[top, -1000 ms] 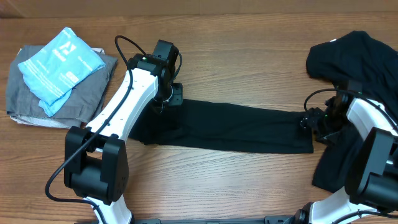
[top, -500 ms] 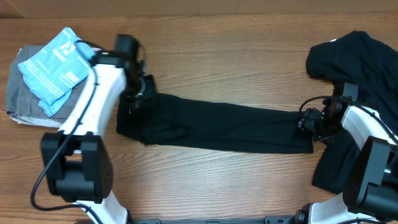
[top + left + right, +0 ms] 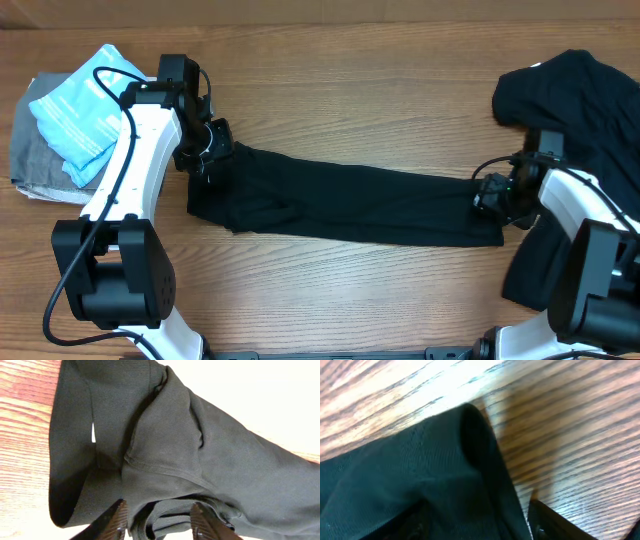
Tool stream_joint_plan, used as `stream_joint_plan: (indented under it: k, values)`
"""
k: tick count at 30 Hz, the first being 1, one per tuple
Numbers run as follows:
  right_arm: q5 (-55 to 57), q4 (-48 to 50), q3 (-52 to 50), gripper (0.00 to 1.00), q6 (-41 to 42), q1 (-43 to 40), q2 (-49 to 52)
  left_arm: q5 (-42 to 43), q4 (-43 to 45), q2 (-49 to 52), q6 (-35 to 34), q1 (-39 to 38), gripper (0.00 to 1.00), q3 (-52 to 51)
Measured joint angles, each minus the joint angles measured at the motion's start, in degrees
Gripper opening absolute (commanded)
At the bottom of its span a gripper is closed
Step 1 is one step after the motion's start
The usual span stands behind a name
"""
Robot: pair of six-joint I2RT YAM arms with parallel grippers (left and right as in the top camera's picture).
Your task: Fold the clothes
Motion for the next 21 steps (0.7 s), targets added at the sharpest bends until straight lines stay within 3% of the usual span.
stream_joint_plan:
  k: [5, 8, 9, 12, 13, 14, 21]
  values:
    - [2.0, 1.0, -0.3, 0.47, -0.2, 2.6, 0.0, -0.7, 0.0, 0.0, -0.2, 0.5, 0.57, 0.0]
    - [1.0, 1.3, -0.4, 0.2, -0.2, 3.1, 0.0, -0.9, 0.0, 0.0, -0.2, 0.8, 0.61, 0.0]
    - [0.4, 1.5, -0.4, 0.06, 0.2, 3.5, 0.0, -0.9, 0.0, 0.0, -0.2, 0.8, 0.65, 0.0]
    - [0.1, 1.5, -0.3, 0.04, 0.3, 3.8, 0.0, -1.1, 0.0, 0.0, -0.2, 0.8, 0.73, 0.0]
    - [0.0, 1.5, -0.3, 0.04, 0.6, 3.8, -0.1, -1.3, 0.0, 0.0, -0.2, 0.8, 0.8, 0.0]
    - [-0.1, 1.4, -0.3, 0.04, 0.8, 3.8, -0.1, -1.5, 0.0, 0.0, 0.0, 0.8, 0.98, 0.0]
    - [-0.4, -6.1, 3.6, 0.04, 1.5, 2.4, 1.9, -3.1, 0.0, 0.0, -0.3, 0.8, 1.0, 0.0]
